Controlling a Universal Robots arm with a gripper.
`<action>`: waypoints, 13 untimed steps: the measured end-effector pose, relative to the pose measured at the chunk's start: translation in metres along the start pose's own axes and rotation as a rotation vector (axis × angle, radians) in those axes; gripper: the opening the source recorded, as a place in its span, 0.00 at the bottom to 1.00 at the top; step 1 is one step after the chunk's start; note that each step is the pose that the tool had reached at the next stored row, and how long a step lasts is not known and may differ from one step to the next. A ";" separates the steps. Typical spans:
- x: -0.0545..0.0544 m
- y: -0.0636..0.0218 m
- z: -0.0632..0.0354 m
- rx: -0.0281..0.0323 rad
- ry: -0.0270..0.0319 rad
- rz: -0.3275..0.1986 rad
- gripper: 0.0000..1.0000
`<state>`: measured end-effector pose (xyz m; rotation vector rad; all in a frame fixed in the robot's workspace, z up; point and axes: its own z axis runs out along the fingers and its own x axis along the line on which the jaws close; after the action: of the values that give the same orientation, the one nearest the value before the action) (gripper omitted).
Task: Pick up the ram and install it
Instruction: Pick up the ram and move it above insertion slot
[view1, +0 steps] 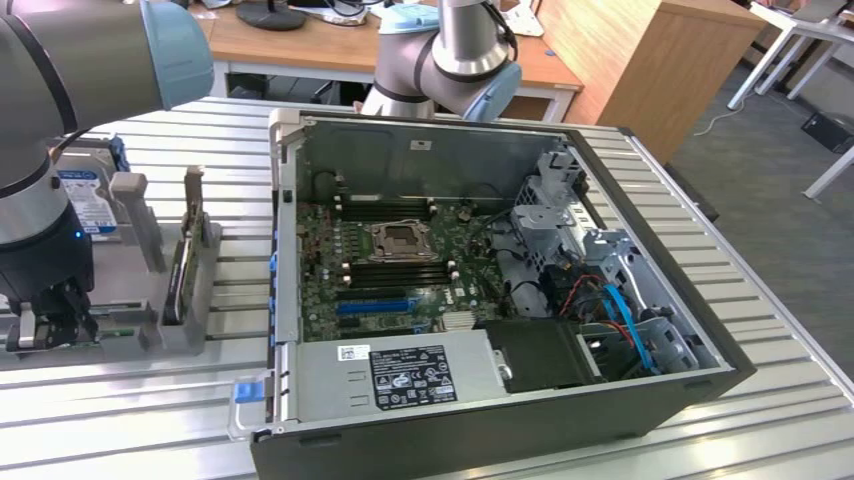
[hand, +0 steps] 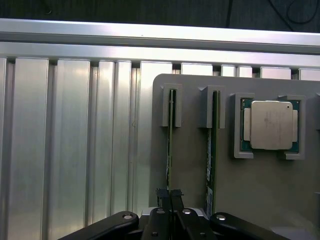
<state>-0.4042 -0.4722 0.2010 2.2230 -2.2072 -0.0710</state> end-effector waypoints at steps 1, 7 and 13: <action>0.000 0.0000 0.0000 0.0000 0.0000 0.000 0.12; -0.003 0.0001 0.0007 -0.0002 0.0002 0.000 0.12; -0.003 0.0000 0.0009 -0.0001 0.0003 0.000 0.12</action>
<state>-0.4042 -0.4691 0.2001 2.2228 -2.2071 -0.0708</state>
